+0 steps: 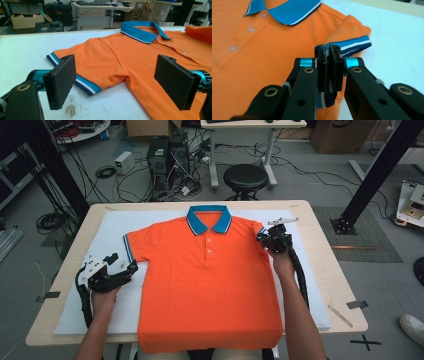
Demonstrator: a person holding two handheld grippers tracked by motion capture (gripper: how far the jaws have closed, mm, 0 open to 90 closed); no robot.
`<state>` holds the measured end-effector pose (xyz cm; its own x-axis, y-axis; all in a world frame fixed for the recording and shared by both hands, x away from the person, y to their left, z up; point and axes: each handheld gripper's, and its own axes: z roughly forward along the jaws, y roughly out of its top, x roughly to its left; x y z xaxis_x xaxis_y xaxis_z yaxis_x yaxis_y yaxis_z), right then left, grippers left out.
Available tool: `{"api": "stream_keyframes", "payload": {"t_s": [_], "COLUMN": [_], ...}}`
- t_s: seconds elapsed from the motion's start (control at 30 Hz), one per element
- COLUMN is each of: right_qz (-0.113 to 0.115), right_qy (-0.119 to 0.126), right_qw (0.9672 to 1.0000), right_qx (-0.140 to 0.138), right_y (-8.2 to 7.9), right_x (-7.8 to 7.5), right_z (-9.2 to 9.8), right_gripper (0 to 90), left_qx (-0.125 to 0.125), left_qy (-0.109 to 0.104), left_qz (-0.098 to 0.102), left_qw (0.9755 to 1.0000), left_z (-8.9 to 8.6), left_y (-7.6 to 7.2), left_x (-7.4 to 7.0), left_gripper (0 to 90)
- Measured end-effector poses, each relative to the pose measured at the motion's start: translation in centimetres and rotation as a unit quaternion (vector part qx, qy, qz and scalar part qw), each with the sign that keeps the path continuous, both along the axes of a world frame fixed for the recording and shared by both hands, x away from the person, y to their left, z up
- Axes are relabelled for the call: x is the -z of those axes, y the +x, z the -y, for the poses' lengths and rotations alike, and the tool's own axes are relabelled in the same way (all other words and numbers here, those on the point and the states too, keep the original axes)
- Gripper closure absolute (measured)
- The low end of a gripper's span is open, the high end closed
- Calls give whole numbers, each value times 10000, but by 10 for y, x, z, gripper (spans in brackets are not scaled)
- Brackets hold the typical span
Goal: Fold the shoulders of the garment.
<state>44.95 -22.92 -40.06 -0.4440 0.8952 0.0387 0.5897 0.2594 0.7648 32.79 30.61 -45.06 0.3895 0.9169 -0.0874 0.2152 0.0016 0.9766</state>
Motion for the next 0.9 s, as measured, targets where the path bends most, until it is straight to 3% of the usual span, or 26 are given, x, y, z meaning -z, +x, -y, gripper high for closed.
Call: {"api": "stream_keyframes", "payload": {"t_s": [0.07,0.13,0.17,0.2,0.3,0.43,0.53,0.57,0.6,0.63,0.67,0.7,0.73,0.77,0.8,0.9], "right_qz": [-25,41,41,100,97,-289,-453,-484,-571,-571,-648,-648,-722,-722,-723,-671], "right_qy": [64,281,281,371,413,414,338,271,124,124,162,162,417,417,493,624], "right_qw": [10000,9996,9996,9990,9984,9982,9980,9979,9965,9965,9952,9952,9943,9943,9948,9952], "right_qx": [-42,70,70,235,385,318,273,329,595,595,712,712,672,672,519,339], "right_y": [1,2,2,2,2,5,7,8,11,11,14,14,15,15,16,16], "right_x": [2,2,2,1,1,9,20,23,30,30,35,35,37,37,37,36], "right_z": [-5,-6,-6,-3,1,-2,-14,-18,-25,-25,-26,-26,-26,-26,-27,-28], "right_gripper": [836,691,691,598,567,536,520,512,513,513,594,594,797,797,880,890], "left_qx": [6,7,10,9,10,4,4,3,3,5,3,4,16,16,23,21], "left_qy": [2,3,1,-11,-11,-7,6,5,1,0,-9,-11,-9,-9,-16,-21], "left_qz": [5,7,9,9,10,-8,-8,-9,-10,-8,-6,-3,-10,-10,-9,-11], "left_qw": [10000,10000,10000,10000,10000,10000,10000,10000,10000,10000,10000,10000,10000,10000,10000,10000], "left_z": [0,0,0,0,0,0,1,1,1,1,1,1,0,0,0,0], "left_y": [0,0,0,0,0,0,0,0,0,0,0,0,0,0,0,0], "left_x": [0,0,0,0,0,0,0,0,0,0,0,0,0,0,0,0], "left_gripper": [178,178,178,178,178,178,178,178,178,178,178,178,178,178,178,178]}}
